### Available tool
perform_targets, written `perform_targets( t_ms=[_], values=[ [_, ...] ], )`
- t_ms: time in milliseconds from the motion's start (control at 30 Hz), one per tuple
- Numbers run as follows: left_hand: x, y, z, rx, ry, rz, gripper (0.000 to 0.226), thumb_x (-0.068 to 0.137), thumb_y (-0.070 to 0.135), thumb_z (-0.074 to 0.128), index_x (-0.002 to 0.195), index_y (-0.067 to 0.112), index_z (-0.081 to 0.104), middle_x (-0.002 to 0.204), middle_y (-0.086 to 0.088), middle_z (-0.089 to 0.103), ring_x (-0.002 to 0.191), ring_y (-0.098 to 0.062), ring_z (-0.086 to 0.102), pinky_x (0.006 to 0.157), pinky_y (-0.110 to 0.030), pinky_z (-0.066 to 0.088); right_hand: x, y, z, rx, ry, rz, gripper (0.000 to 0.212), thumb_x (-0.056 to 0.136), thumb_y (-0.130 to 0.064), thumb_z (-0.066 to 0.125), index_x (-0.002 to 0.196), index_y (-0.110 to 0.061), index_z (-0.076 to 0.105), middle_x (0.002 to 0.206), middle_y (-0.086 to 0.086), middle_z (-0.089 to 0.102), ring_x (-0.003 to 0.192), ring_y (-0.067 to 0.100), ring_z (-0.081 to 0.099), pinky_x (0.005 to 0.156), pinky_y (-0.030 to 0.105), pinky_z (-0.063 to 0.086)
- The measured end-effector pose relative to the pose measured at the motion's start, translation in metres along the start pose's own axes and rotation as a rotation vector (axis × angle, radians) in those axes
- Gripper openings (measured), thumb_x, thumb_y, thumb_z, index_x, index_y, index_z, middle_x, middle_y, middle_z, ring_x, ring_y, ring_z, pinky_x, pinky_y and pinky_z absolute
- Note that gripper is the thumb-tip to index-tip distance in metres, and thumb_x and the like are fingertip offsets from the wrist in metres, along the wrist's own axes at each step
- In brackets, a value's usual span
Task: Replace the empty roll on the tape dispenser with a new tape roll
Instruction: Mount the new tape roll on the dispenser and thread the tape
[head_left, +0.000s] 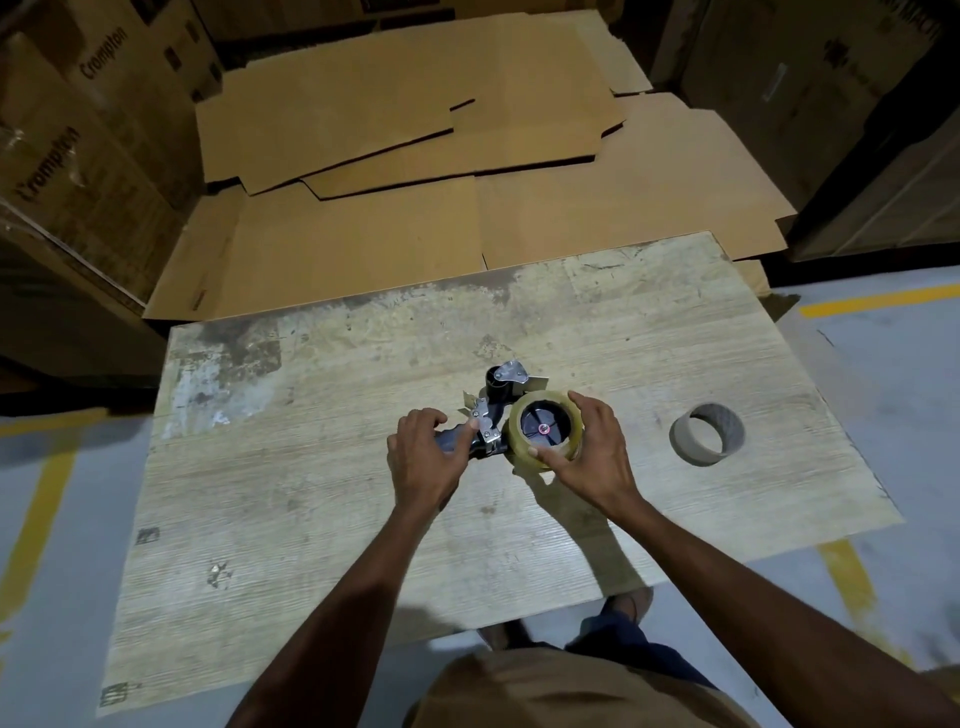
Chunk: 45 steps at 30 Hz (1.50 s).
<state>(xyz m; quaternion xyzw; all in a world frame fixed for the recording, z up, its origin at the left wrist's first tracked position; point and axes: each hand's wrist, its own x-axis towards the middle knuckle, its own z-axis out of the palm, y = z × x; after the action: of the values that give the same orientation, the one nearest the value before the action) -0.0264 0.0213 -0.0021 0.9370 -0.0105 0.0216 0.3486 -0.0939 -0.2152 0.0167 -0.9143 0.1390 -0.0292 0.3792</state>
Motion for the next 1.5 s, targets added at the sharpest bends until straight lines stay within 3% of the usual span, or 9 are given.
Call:
perform_targets(
  t_ms=[67, 167, 367, 467, 600, 733, 1033, 1267, 1500],
  values=[
    [0.004, 0.003, 0.004, -0.008, -0.006, 0.023, 0.049, 0.086, 0.078, 0.052, 0.098, 0.031, 0.057, 0.100, 0.014, 0.055, 0.097, -0.010, 0.051, 0.086, -0.030, 0.034, -0.001, -0.002, 0.002, -0.010, -0.013, -0.001, 0.107, 0.066, -0.073, 0.074, 0.153, -0.021, 0.038, 0.146, 0.006, 0.047, 0.136, 0.026, 0.045, 0.109, 0.046, 0.043],
    [0.012, 0.009, 0.010, 0.007, -0.022, 0.149, 0.029, 0.091, 0.060, 0.061, 0.099, 0.032, 0.059, 0.103, 0.016, 0.054, 0.100, -0.013, 0.052, 0.082, -0.034, 0.040, 0.003, -0.006, 0.006, -0.014, -0.028, 0.003, 0.115, 0.064, -0.064, 0.086, 0.155, -0.018, 0.035, 0.147, 0.009, 0.045, 0.135, 0.028, 0.042, 0.109, 0.043, 0.039],
    [0.030, 0.015, 0.017, 0.004, -0.052, 0.439, 0.015, 0.093, 0.024, 0.070, 0.107, 0.021, 0.073, 0.125, 0.000, 0.059, 0.128, -0.025, 0.046, 0.102, -0.046, 0.033, 0.018, -0.003, 0.002, 0.012, -0.116, 0.026, 0.123, 0.063, -0.050, 0.093, 0.161, -0.023, 0.024, 0.155, 0.004, 0.039, 0.141, 0.024, 0.036, 0.107, 0.032, 0.036],
    [0.040, 0.016, 0.015, 0.049, -0.177, 0.475, 0.020, 0.093, 0.033, 0.066, 0.108, 0.026, 0.077, 0.144, -0.004, 0.053, 0.145, -0.031, 0.028, 0.110, -0.044, 0.016, 0.020, -0.001, -0.005, 0.014, -0.163, -0.026, 0.124, 0.064, -0.045, 0.094, 0.161, -0.022, 0.022, 0.156, 0.006, 0.039, 0.142, 0.025, 0.038, 0.110, 0.038, 0.039],
    [0.046, 0.017, 0.011, 0.063, -0.328, 0.409, 0.035, 0.091, 0.048, 0.060, 0.117, 0.029, 0.075, 0.159, -0.005, 0.038, 0.152, -0.028, 0.012, 0.115, -0.050, 0.010, 0.021, 0.000, -0.006, 0.020, -0.204, -0.020, 0.128, 0.061, -0.042, 0.094, 0.162, -0.023, 0.018, 0.153, 0.005, 0.038, 0.140, 0.024, 0.038, 0.110, 0.042, 0.042],
    [0.046, 0.010, 0.009, 0.039, -0.369, 0.386, 0.041, 0.095, 0.052, 0.058, 0.129, 0.032, 0.067, 0.164, -0.003, 0.027, 0.154, -0.024, 0.006, 0.117, -0.048, 0.010, 0.028, -0.005, -0.005, -0.052, -0.186, -0.031, 0.133, 0.055, -0.054, 0.094, 0.161, -0.024, 0.019, 0.144, 0.008, 0.039, 0.133, 0.026, 0.039, 0.104, 0.041, 0.043],
    [0.041, 0.011, 0.008, 0.013, -0.365, 0.320, 0.040, 0.094, 0.059, 0.050, 0.125, 0.041, 0.067, 0.165, 0.000, 0.027, 0.155, -0.023, 0.004, 0.118, -0.049, 0.007, 0.039, -0.001, -0.014, -0.032, -0.245, -0.056, 0.134, 0.053, -0.041, 0.099, 0.159, -0.028, 0.018, 0.145, 0.002, 0.042, 0.133, 0.018, 0.043, 0.106, 0.037, 0.045],
    [0.059, 0.024, 0.007, 0.032, -0.410, 0.349, 0.026, 0.085, 0.047, 0.068, 0.107, 0.040, 0.079, 0.166, 0.001, 0.027, 0.156, -0.023, -0.001, 0.114, -0.052, 0.006, 0.038, -0.002, -0.015, -0.015, -0.258, -0.027, 0.137, 0.050, -0.043, 0.099, 0.159, -0.031, 0.016, 0.145, 0.002, 0.045, 0.133, 0.020, 0.048, 0.106, 0.041, 0.049],
    [0.092, 0.042, 0.001, 0.168, -0.692, 0.337, 0.035, 0.078, 0.056, 0.080, 0.108, 0.038, 0.079, 0.171, 0.005, 0.008, 0.155, -0.020, -0.021, 0.118, -0.061, -0.010, 0.042, -0.003, -0.022, 0.033, -0.287, -0.005, 0.140, 0.047, -0.042, 0.097, 0.159, -0.033, 0.014, 0.131, -0.004, 0.053, 0.117, 0.018, 0.058, 0.098, 0.035, 0.054]
  ],
)
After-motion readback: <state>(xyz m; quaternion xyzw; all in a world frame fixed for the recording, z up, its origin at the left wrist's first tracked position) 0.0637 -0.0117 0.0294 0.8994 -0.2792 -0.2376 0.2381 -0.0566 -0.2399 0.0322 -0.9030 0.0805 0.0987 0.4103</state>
